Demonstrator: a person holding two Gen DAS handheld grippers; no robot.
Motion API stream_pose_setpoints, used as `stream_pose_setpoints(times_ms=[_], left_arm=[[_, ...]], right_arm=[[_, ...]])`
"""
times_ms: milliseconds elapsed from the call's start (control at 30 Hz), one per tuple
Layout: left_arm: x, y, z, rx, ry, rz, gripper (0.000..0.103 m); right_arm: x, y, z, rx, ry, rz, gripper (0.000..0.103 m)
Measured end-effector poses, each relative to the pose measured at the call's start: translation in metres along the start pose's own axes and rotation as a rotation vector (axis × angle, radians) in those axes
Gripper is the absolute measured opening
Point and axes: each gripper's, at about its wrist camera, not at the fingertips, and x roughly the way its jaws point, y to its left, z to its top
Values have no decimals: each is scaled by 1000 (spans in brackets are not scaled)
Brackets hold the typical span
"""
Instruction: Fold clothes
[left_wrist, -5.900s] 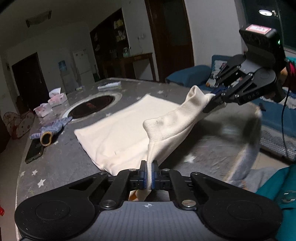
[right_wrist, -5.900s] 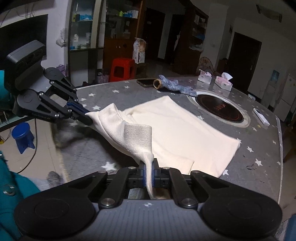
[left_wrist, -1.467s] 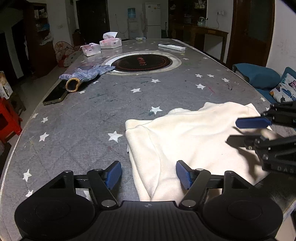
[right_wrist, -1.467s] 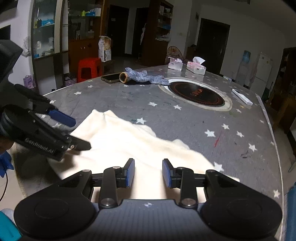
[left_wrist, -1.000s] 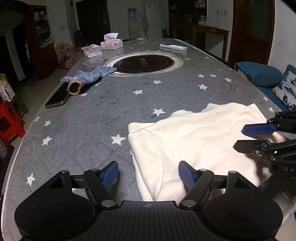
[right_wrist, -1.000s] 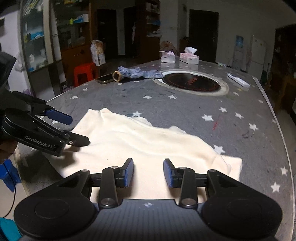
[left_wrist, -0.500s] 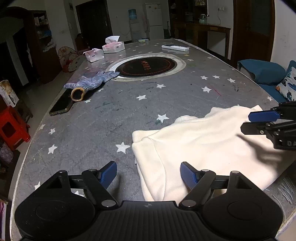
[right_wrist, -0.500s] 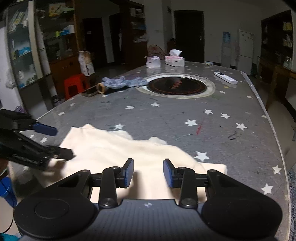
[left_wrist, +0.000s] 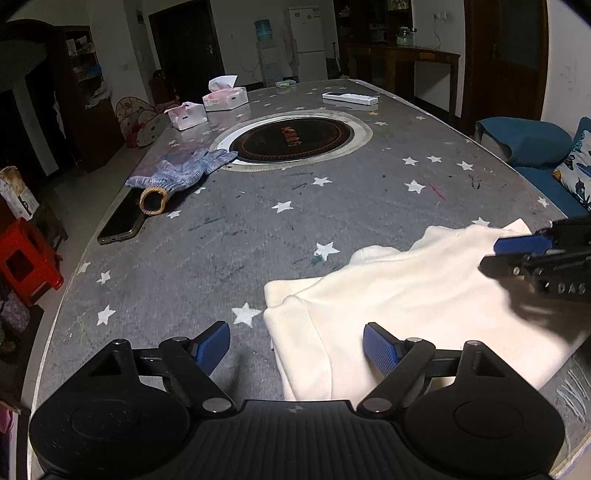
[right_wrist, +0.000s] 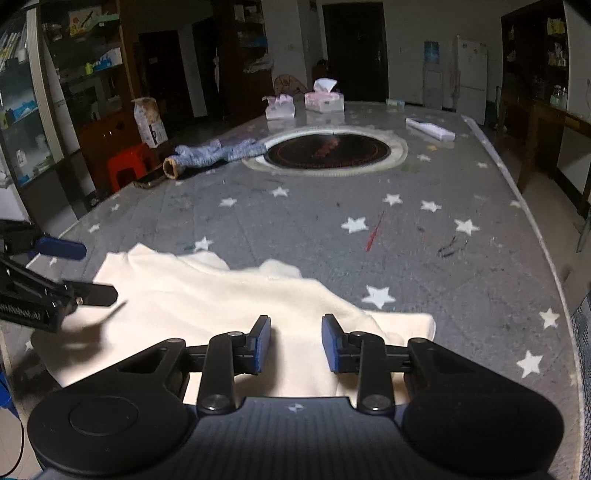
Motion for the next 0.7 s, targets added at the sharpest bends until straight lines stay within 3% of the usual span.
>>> stream_pose_setpoints(times_ms=[400,700], left_arm=[[1,-8,7,24,-14,-17,86],[-15,-11,2,35,-59,-22,86]], right_arm=[[-19,8,-1,-24,-45,-41,29],[-51,22,-19,-34,-53,-47,29]])
